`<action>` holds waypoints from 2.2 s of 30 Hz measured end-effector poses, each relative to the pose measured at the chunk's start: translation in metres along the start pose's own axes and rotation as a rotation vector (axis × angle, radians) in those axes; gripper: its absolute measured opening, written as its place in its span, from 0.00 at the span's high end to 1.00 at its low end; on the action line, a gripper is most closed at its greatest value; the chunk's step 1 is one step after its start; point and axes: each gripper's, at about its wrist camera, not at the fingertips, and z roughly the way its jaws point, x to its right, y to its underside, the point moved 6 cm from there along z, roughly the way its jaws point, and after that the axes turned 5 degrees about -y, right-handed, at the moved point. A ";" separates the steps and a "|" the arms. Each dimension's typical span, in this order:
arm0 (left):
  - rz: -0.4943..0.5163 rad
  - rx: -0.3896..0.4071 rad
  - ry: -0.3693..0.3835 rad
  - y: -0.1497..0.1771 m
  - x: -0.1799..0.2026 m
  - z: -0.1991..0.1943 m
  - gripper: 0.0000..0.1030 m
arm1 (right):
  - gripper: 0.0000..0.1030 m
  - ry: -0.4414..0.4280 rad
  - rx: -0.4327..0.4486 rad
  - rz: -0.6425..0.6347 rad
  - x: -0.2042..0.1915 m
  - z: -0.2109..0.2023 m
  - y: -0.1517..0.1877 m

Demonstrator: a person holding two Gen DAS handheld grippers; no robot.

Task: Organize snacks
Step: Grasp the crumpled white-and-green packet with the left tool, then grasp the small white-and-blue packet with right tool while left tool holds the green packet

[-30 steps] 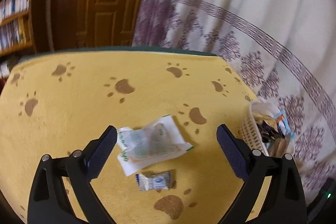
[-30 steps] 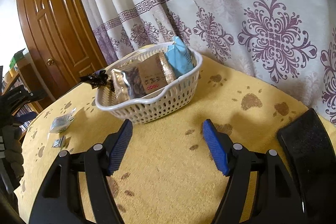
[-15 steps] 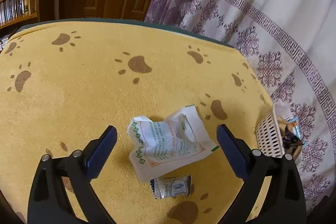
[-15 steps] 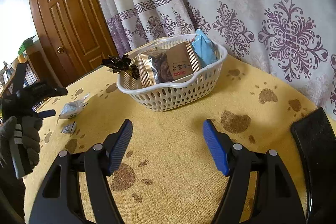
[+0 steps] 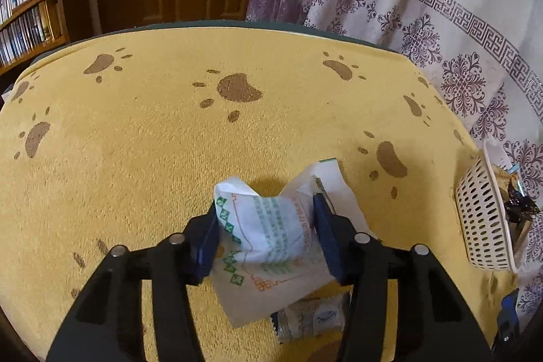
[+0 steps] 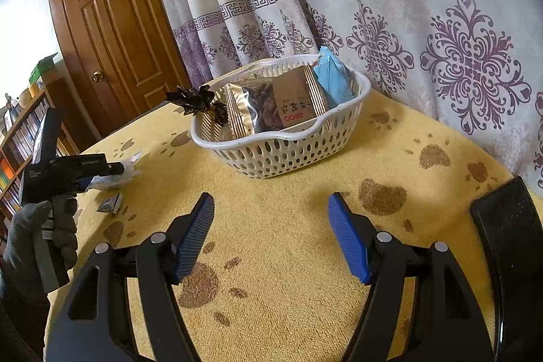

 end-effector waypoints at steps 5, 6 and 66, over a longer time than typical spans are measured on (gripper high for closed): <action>-0.042 0.021 0.018 0.006 -0.011 -0.014 0.54 | 0.31 -0.029 -0.020 -0.015 -0.012 0.003 0.002; -0.047 0.031 0.018 0.007 -0.014 -0.018 0.54 | 0.31 -0.038 -0.026 -0.021 -0.016 0.004 0.003; -0.144 0.187 -0.089 0.009 -0.111 -0.083 0.20 | 0.77 -0.340 -0.389 -0.503 -0.222 0.129 0.032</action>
